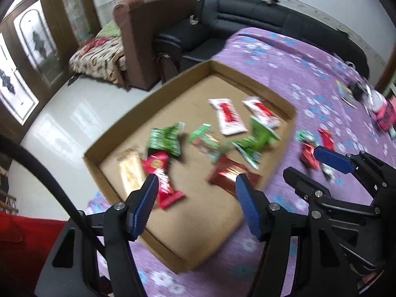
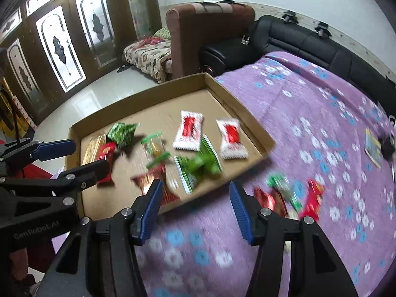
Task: Organize snacks
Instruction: 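Move both tools back over the remaining snacks on the bedspread, then grasp the white-green cake packet with right while left grasps the dark red gold-print bag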
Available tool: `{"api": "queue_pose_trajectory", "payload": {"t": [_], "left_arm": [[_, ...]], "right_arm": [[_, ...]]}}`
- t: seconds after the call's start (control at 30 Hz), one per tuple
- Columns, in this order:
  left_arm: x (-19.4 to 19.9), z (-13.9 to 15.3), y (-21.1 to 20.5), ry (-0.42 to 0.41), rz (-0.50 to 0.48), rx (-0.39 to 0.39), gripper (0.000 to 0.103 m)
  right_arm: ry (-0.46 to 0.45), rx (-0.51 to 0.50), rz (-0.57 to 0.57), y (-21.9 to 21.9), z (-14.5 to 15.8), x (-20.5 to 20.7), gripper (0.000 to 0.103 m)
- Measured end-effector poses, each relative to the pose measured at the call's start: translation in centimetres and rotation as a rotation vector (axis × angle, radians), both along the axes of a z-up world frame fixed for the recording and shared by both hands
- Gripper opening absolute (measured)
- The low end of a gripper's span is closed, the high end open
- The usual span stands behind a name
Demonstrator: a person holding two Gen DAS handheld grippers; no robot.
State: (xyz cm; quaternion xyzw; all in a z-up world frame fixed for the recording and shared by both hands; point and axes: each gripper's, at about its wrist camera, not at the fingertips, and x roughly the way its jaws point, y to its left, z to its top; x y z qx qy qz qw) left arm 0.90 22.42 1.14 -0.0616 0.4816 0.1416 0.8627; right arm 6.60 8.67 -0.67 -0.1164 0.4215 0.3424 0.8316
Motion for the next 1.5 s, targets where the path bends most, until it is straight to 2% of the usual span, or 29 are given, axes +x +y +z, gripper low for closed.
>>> {"api": "queue_pose_trajectory", "payload": {"t": [0.13, 0.27, 0.4, 0.57, 0.67, 0.8, 0.93, 1.13, 1.4, 1.47, 1.5], "left_arm": [[-0.4, -0.5, -3.7, 0.009, -0.073, -0.013, 0.069], [0.8, -1.8, -7.2, 0.052, -0.136, -0.03, 0.069], [1.9, -2.5, -9.4, 0.069, -0.153, -0.066, 0.069], [3.2, -3.1, -11.1, 0.092, -0.132, -0.098, 0.069], [3.0, -3.3, -11.9, 0.095, -0.139, -0.067, 0.069], [2.1, -3.2, -11.8, 0.092, -0.128, -0.032, 0.069], [1.2, -3.0, -10.6, 0.087, -0.103, -0.019, 0.069], [0.2, -3.1, -8.9, 0.084, -0.067, -0.04, 0.069], [0.3, -3.5, -9.0, 0.101, -0.076, -0.062, 0.069], [0.4, -3.5, -9.2, 0.1, -0.084, -0.065, 0.069], [0.4, -3.5, -9.2, 0.1, -0.086, -0.065, 0.069]], "right_arm": [[0.03, 0.039, -0.067, -5.3, -0.8, -1.4, 0.062], [0.051, 0.003, -0.144, -10.4, -2.7, -2.1, 0.062], [0.107, -0.001, -0.244, -15.3, -4.6, -2.0, 0.062], [0.118, 0.013, -0.288, -18.0, -5.3, -1.7, 0.062], [0.109, 0.07, -0.267, -17.8, -4.9, -0.5, 0.062], [0.086, 0.129, -0.193, -15.0, -4.4, 2.2, 0.063], [0.087, 0.132, -0.154, -12.2, -5.0, 4.1, 0.063], [0.108, 0.118, -0.118, -9.7, -6.3, 5.5, 0.063], [0.045, 0.054, -0.072, -8.5, -6.7, 5.9, 0.044], [0.027, 0.022, -0.072, -8.3, -6.8, 6.1, 0.035], [0.028, 0.015, -0.071, -8.3, -6.8, 6.2, 0.034]]}}
